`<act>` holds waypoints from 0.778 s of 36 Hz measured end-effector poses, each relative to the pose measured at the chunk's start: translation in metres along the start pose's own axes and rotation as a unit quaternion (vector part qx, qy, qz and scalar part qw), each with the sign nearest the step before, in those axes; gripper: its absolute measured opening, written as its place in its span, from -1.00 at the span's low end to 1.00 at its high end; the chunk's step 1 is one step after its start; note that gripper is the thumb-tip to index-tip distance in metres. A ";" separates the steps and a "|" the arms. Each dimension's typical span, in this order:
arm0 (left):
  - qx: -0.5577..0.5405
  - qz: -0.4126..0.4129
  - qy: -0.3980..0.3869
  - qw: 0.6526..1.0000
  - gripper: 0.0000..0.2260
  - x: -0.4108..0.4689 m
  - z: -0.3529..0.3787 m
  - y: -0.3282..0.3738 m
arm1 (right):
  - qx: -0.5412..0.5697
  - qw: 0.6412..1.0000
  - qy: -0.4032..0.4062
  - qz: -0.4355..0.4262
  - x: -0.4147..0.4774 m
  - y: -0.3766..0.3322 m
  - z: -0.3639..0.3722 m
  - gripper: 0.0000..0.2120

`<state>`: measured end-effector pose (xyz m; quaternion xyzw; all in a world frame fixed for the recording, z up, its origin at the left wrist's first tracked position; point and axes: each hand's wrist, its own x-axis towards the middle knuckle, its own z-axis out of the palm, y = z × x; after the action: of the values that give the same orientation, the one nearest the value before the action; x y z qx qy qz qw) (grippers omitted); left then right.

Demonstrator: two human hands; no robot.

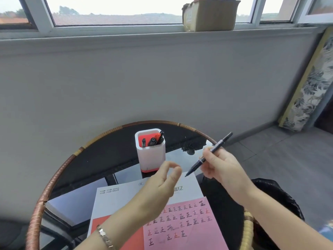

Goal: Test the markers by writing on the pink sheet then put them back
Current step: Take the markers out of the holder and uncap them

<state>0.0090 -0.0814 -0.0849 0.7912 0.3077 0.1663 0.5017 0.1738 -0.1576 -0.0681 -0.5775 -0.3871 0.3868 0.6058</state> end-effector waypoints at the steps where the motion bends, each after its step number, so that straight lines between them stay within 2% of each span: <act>1: -0.008 -0.023 0.015 1.000 -0.79 0.000 -0.001 -0.002 | -0.018 1.000 0.011 0.023 0.007 -0.001 -0.008 -0.79; 3: -0.001 -0.058 0.044 0.997 -0.88 -0.001 -0.004 -0.008 | -0.113 0.990 0.001 0.078 0.021 -0.004 -0.025 -0.79; 4: 0.015 -0.068 0.053 0.996 -0.89 -0.002 -0.005 -0.010 | -0.190 0.975 -0.014 0.113 0.027 -0.003 -0.033 -0.79; 5: 0.031 -0.071 0.058 0.995 -0.89 -0.004 -0.005 -0.011 | -0.279 0.949 -0.032 0.145 0.032 -0.001 -0.040 -0.79; 7: 0.054 -0.071 0.058 0.994 -0.89 -0.008 -0.003 -0.012 | -0.450 0.873 -0.055 0.178 0.040 0.007 -0.047 -0.86; 9: 0.065 -0.078 0.051 0.994 -0.89 -0.008 0.000 -0.012 | -0.560 0.808 -0.057 0.172 0.045 0.018 -0.046 -0.73; 11: 0.081 -0.082 0.044 0.992 -0.90 -0.007 0.004 -0.013 | -0.598 0.784 -0.042 0.163 0.047 0.029 -0.044 -0.61; 14: 0.091 -0.071 0.049 0.992 -0.91 -0.004 0.010 -0.015 | -0.611 0.779 -0.017 0.140 0.047 0.040 -0.041 -0.62; 19: 0.123 -0.040 0.064 0.990 -0.81 0.009 0.018 -0.015 | -0.617 0.778 0.012 0.116 0.040 0.048 -0.042 -0.68; 25: 0.145 -0.056 0.076 0.985 -0.85 0.048 0.053 -0.009 | -0.560 0.822 0.056 0.085 0.032 0.046 -0.056 -0.70; 28: 0.174 -0.054 0.065 0.981 -0.85 0.065 0.076 -0.004 | -0.547 0.830 0.060 0.084 0.028 0.039 -0.062 -0.76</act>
<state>0.1004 -0.0904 -0.1253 0.8362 0.4062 0.1338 0.3433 0.2406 -0.1554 -0.1088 -0.8671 -0.4481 0.1256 0.1778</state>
